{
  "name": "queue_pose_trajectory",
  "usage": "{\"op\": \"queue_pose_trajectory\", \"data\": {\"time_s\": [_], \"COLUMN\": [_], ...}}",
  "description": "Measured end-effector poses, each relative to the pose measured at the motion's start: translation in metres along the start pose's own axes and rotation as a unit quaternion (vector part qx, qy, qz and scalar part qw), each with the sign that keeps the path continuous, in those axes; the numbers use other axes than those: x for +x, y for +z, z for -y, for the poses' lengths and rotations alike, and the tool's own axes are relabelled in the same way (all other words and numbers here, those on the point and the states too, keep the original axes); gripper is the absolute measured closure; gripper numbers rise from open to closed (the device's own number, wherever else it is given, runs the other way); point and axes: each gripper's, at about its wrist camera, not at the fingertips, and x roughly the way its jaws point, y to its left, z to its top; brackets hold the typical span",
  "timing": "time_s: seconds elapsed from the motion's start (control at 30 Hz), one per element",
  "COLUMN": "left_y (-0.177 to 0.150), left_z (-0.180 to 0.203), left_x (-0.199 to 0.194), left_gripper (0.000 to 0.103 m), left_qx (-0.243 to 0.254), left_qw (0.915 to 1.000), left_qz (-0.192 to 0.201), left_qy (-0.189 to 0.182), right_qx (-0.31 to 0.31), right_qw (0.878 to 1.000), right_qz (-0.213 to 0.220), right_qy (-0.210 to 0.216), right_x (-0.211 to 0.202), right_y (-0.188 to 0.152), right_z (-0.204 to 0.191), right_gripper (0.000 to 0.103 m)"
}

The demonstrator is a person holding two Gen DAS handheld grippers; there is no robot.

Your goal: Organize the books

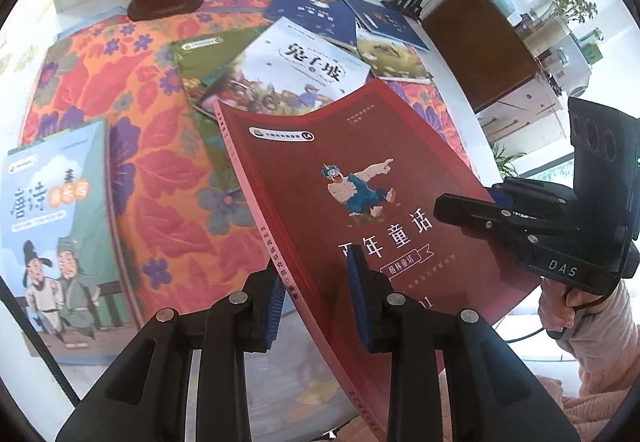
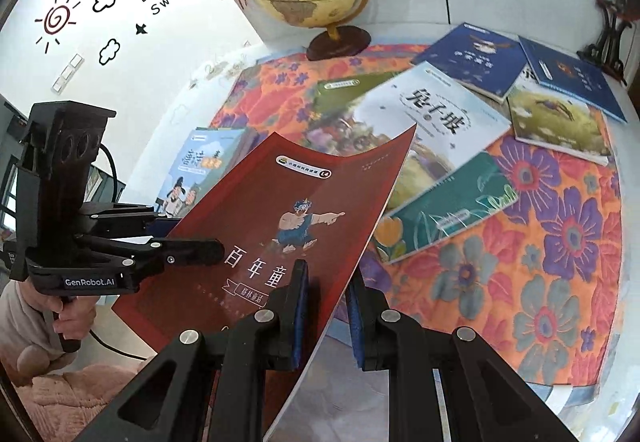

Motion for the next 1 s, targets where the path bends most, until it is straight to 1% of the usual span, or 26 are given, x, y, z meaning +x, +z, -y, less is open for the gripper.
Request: {"op": "queue_pose_trajectory", "data": {"time_s": [0.3,0.67,0.83,1.0], "left_y": [-0.007,-0.011,-0.013,-0.017], "left_z": [-0.037,-0.08,-0.101,-0.122], "left_x": [-0.029,-0.058,-0.072,-0.084], "left_gripper": [0.078,0.077,0.077,0.077], "left_qx": [-0.006,0.0,-0.004,-0.013], "left_qw": [0.9999,0.9995,0.9992,0.9987], "left_qz": [0.015,0.031,0.04,0.049], "left_qy": [-0.003,-0.004,-0.001,0.006], "right_qx": [-0.006,-0.017,-0.02,-0.038], "right_qw": [1.0,0.999,0.999,0.999], "right_qz": [0.014,0.028,0.034,0.035], "right_qy": [-0.003,-0.016,-0.015,-0.016], "right_x": [0.009,0.024,0.033,0.046], "right_y": [0.014,0.033,0.041,0.052], "right_z": [-0.045,-0.097,-0.117,-0.142], "right_gripper": [0.085,0.085,0.085,0.086]}}
